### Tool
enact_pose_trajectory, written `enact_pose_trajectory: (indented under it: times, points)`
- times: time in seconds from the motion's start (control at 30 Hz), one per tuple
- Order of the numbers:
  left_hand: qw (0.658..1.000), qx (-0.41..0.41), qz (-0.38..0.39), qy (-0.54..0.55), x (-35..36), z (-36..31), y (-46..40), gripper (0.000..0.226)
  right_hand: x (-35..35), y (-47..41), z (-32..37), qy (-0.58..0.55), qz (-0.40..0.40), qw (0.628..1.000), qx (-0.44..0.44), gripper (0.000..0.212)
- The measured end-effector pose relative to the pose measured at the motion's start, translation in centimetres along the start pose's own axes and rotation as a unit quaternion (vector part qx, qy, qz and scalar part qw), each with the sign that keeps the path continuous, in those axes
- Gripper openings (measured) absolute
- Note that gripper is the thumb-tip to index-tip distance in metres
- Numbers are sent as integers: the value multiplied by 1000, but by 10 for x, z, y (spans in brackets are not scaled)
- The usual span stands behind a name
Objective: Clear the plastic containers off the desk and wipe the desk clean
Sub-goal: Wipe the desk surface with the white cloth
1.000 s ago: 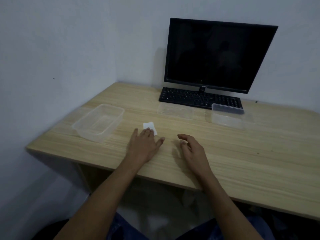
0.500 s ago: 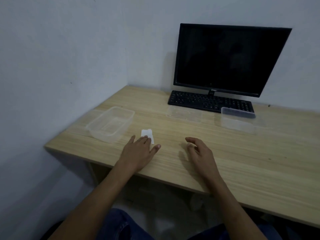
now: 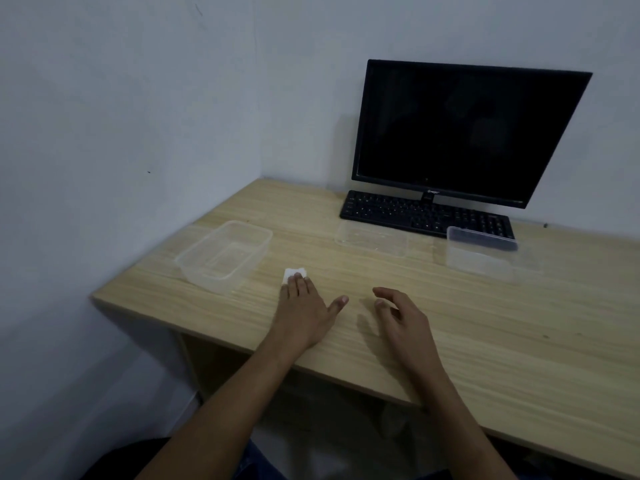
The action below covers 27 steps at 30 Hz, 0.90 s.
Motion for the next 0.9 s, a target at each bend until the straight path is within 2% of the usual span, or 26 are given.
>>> enact_pose_trajectory:
  times: [0.23, 0.4, 0.67, 0.9]
  points:
    - [999, 41, 11, 14, 3, 11, 23, 89, -1, 0, 0, -8, 0, 1000, -7, 29]
    - [999, 39, 26, -12, 9, 32, 35, 90, -1, 2, 0, -20, 1, 1000, -12, 28]
    - [999, 11, 14, 29, -15, 44, -4, 87, -2, 0, -3, -33, 0, 999, -9, 29]
    - [999, 27, -4, 17, -9, 47, 18, 81, -2, 1, -3, -43, 4, 999, -16, 27]
Point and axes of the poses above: each hand's wrist, its own y-axis away from the middle knuckle, its own x-axis out of the palm, z = x × y, the point moved 10 cm from there along -y, towards the middle knuckle, and after that the axes turned 5 degrees about z, right-handed, at the moved point
